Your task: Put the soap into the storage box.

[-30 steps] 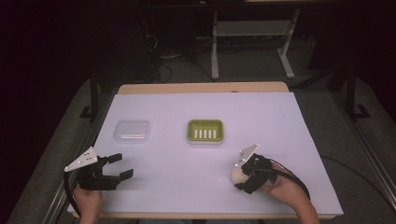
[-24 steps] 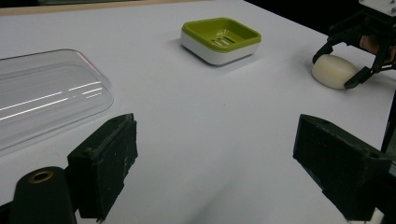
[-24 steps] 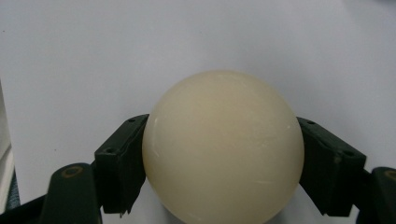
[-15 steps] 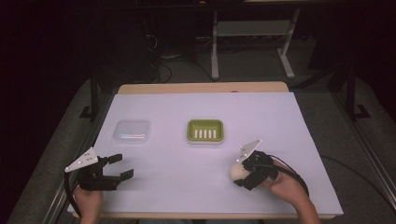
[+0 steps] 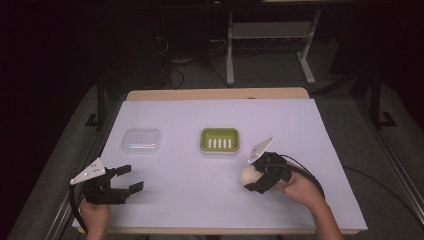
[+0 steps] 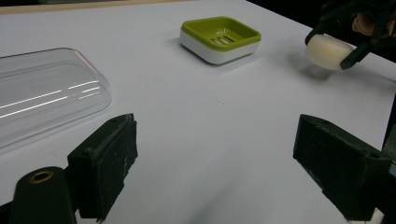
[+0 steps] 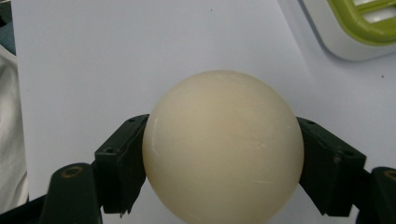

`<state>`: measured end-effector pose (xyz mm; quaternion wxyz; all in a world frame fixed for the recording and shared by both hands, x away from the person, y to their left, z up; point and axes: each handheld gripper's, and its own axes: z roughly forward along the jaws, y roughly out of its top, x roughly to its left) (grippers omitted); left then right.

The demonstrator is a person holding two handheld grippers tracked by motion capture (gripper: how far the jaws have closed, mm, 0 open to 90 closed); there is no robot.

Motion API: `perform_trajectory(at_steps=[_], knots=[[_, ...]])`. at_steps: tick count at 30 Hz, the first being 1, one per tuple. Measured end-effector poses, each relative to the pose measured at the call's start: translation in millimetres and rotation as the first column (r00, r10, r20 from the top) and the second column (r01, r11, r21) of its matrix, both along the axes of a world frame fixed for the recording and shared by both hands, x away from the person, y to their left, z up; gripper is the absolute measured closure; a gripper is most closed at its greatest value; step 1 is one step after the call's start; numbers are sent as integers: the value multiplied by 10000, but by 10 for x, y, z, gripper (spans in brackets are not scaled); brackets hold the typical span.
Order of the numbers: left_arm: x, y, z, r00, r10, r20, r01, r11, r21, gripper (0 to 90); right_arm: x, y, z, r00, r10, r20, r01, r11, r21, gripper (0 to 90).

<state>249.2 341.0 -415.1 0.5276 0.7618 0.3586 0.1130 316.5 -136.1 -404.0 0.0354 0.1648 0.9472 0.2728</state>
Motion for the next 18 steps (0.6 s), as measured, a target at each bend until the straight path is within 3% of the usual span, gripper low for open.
perform_trajectory(at_steps=[18], knots=[[0,39,6,9999,85,74,-85,10000,-18,131,188,139,204,9995,303,84,-305,9992,260,234]])
